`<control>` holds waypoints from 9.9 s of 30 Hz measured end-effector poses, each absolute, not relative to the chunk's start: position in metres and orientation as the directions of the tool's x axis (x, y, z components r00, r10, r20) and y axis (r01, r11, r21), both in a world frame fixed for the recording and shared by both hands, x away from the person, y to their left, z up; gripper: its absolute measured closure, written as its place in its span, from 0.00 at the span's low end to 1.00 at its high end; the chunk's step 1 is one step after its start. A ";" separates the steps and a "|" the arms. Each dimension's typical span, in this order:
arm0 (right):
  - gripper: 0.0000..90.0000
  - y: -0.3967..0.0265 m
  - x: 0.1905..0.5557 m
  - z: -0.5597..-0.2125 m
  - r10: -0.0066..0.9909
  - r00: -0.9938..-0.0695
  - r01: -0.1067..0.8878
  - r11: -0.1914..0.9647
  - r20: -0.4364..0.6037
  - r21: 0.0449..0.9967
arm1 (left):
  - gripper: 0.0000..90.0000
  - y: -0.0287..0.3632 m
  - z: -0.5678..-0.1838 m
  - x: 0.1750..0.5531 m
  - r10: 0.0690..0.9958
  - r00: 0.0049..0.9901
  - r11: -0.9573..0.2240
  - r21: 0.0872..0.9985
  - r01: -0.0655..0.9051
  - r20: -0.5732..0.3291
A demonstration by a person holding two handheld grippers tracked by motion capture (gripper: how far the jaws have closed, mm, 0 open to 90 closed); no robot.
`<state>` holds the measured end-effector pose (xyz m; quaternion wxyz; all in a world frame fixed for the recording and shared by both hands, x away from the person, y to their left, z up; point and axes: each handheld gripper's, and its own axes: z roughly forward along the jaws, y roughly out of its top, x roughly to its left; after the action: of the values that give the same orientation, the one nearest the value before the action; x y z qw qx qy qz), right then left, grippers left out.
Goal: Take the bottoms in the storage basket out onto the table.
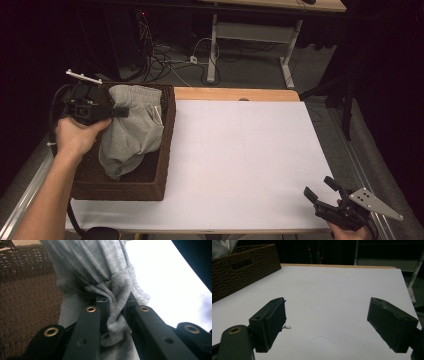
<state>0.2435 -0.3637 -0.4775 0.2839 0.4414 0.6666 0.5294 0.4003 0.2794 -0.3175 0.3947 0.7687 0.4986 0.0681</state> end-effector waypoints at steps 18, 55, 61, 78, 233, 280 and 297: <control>0.18 -0.364 0.244 -0.478 0.889 -0.449 0.294 0.050 0.092 0.955 | 0.88 0.274 -0.287 0.392 0.803 0.525 -0.184 0.720 0.669 -0.283; 0.18 -0.364 0.244 -0.478 0.887 -0.453 0.295 0.050 0.093 0.954 | 0.88 0.237 -0.245 0.388 0.751 0.591 -0.198 0.754 0.627 -0.294; 0.18 -0.364 0.245 -0.478 0.887 -0.452 0.296 0.050 0.094 0.954 | 0.88 0.228 -0.238 0.389 0.735 0.606 -0.200 0.758 0.621 -0.303; 0.18 -0.364 0.245 -0.479 0.885 -0.455 0.300 0.048 0.099 0.953 | 0.88 0.186 -0.229 0.398 0.674 0.672 -0.250 0.762 0.598 -0.306; 0.18 -0.364 0.244 -0.479 0.876 -0.473 0.306 0.064 0.093 0.950 | 0.54 -0.006 -0.412 0.463 0.652 0.715 -0.433 0.650 0.625 -0.253; 0.18 -0.363 0.244 -0.480 0.876 -0.473 0.307 0.070 0.088 0.949 | 0.44 0.025 -0.379 0.450 0.658 0.721 -0.429 0.678 0.597 -0.218; 0.18 -0.363 0.244 -0.479 0.875 -0.474 0.309 0.057 0.102 0.949 | 0.44 0.037 -0.377 0.446 0.662 0.718 -0.429 0.676 0.599 -0.216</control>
<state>0.2444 -0.3631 -0.4795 0.2672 0.4378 0.6762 0.5289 0.4458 0.0369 -0.3766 0.3825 0.8442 0.3732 0.0411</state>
